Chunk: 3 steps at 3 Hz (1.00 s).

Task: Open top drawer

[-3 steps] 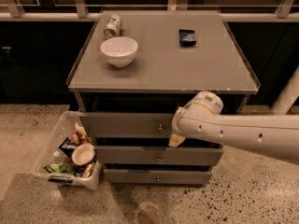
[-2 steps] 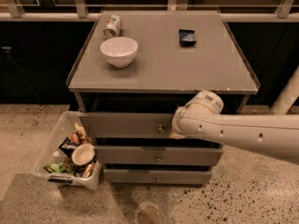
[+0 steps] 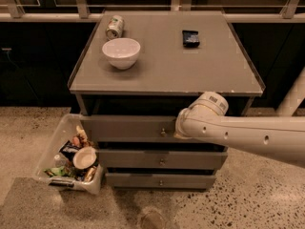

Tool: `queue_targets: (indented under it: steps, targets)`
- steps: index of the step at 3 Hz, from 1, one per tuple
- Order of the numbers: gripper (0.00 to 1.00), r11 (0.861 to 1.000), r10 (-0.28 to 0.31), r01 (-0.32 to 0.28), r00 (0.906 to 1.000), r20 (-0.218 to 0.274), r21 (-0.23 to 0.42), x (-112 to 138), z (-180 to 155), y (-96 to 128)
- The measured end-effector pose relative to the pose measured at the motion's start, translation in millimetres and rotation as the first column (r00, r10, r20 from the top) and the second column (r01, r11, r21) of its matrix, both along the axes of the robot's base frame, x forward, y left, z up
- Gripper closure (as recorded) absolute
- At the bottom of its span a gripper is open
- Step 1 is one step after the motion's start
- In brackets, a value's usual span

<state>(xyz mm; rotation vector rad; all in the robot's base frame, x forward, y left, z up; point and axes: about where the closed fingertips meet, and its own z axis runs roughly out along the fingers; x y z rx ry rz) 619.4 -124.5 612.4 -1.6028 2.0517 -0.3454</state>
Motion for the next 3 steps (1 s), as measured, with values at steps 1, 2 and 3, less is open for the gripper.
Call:
queue_targets:
  steps: [1, 2, 3]
  targets:
    - [1.00, 1.000, 0.000, 0.000, 1.0000, 0.000, 0.000, 0.9, 8.9, 0.0]
    - [1.00, 1.000, 0.000, 0.000, 1.0000, 0.000, 0.000, 1.4, 13.3, 0.0]
    - [1.00, 1.000, 0.000, 0.000, 1.0000, 0.000, 0.000, 1.4, 14.9, -0.8]
